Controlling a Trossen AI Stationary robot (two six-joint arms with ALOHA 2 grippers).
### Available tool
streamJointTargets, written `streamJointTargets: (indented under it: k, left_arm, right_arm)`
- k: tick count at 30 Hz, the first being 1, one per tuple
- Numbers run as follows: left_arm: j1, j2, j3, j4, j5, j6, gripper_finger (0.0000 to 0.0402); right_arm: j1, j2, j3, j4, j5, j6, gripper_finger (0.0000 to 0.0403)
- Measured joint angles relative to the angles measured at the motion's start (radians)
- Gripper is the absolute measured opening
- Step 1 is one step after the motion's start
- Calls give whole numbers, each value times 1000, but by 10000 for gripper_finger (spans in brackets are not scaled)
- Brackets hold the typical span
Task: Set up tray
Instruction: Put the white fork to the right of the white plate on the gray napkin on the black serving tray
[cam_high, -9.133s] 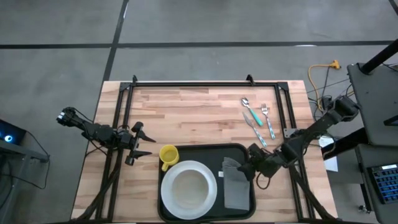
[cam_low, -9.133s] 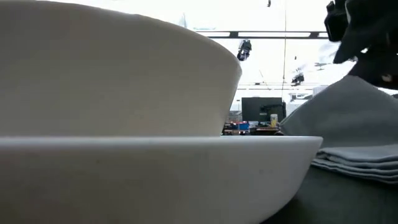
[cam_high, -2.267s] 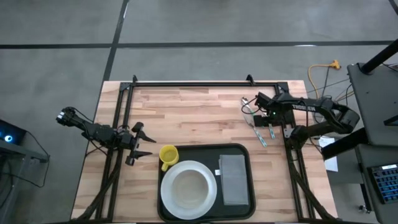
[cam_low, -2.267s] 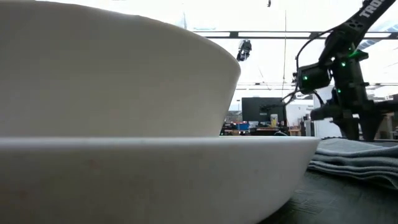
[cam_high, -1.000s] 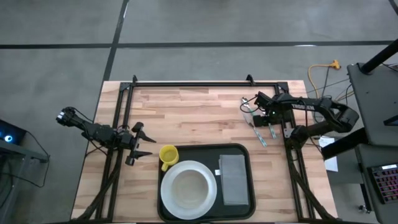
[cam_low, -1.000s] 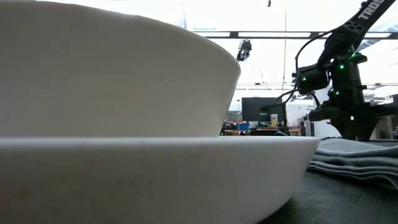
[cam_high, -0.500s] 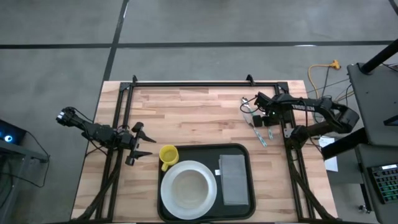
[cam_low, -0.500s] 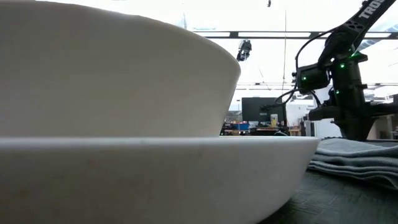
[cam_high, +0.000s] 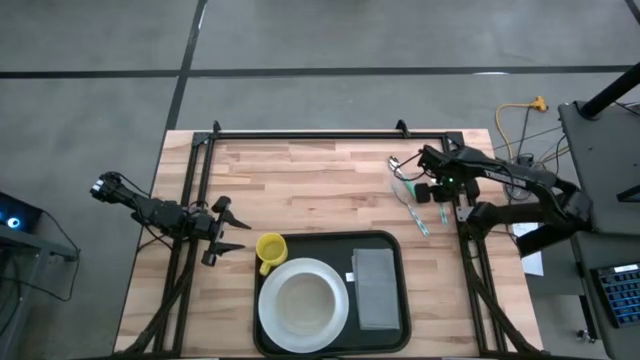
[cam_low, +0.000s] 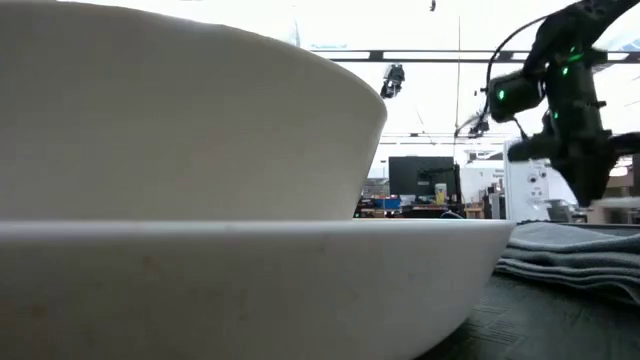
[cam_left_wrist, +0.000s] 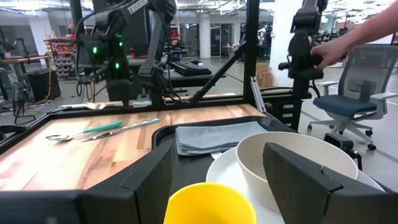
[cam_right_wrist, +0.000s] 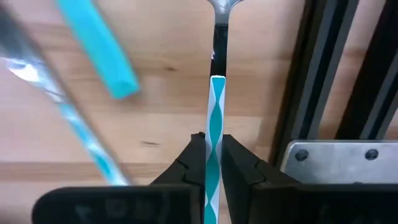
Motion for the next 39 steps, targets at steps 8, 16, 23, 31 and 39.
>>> streamJointTargets:
  k: [8,16,23,31,39]
  left_arm:
    - [0,0,0,0,0,0,224]
    - [0,0,0,0,0,0,224]
    - [0,0,0,0,0,0,224]
    - [0,0,0,0,0,0,224]
    - [0,0,0,0,0,0,224]
  right_arm:
    - [115,-167,63,-44,-46,233,18]
    - [360,-182,94,-44,-71,520,18]
    - [636,-109,138,-40,-70,818,18]
    - [911,20,224,-25,-71,1115,18]
    - [1047,193,359,-10,-71,1202,18]
